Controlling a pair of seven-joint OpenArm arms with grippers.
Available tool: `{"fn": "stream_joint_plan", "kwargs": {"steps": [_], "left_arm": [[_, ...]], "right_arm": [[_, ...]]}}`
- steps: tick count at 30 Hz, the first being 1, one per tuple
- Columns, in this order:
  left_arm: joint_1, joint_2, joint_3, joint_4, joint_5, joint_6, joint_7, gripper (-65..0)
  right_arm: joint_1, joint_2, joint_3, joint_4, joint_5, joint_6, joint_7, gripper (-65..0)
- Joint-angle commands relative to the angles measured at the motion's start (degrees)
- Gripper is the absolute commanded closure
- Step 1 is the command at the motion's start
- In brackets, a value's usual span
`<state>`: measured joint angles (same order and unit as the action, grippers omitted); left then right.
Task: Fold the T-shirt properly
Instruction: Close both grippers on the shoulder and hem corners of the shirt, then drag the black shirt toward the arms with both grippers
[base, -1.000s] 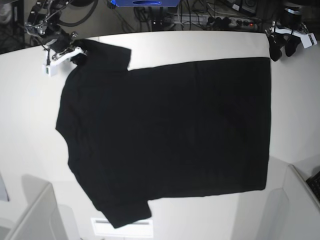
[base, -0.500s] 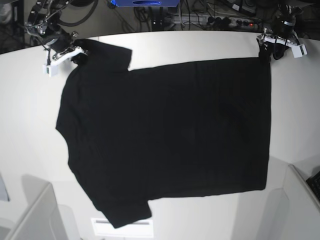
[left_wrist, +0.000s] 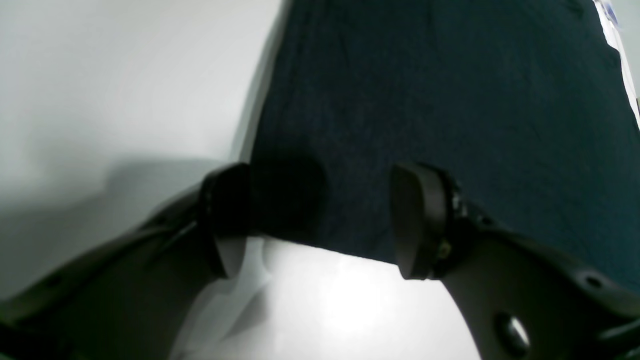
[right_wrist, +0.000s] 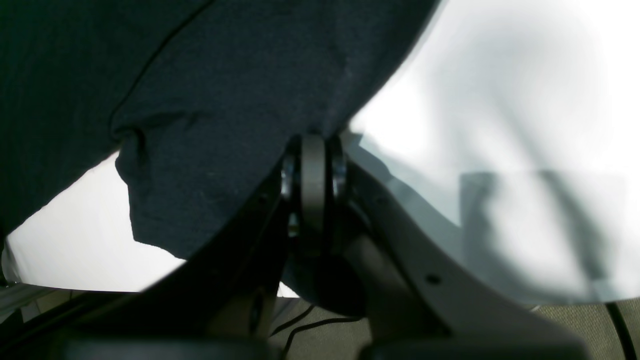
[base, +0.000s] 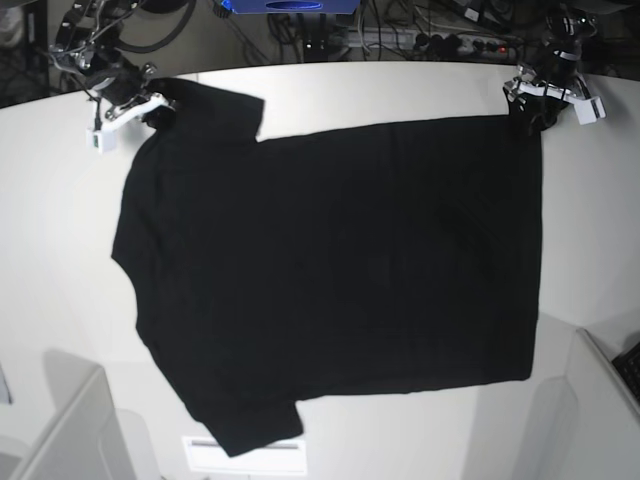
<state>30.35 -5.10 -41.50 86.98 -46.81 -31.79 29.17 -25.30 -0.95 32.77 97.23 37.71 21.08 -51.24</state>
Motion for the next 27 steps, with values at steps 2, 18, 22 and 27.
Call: {"fn": "stream_joint_plan", "kwargs": {"steps": [2, 18, 22, 27], "left_arm": [[-0.2, -0.6, 0.6, 0.1, -0.4, -0.3, -0.3, -41.6], [0.0, -1.5, 0.7, 0.4, -0.4, 2.4, -0.3, 0.0], [1.6, -2.8, 0.5, 1.2, -0.4, 2.2, -0.6, 0.0], [4.3, -2.9, 0.3, 5.5, -0.4, 2.2, -0.7, 0.0]], "right_arm": [[-0.4, 0.4, 0.2, 0.4, -1.1, 0.0, -1.3, 0.0], [-1.4, 0.4, 0.2, 1.6, -1.1, 0.0, -1.0, 0.0], [-3.3, 0.3, 0.2, 4.8, -1.0, 0.0, -0.9, 0.0], [-6.4, 0.0, 0.2, 8.2, -1.0, 0.0, -0.8, 0.0]]}}
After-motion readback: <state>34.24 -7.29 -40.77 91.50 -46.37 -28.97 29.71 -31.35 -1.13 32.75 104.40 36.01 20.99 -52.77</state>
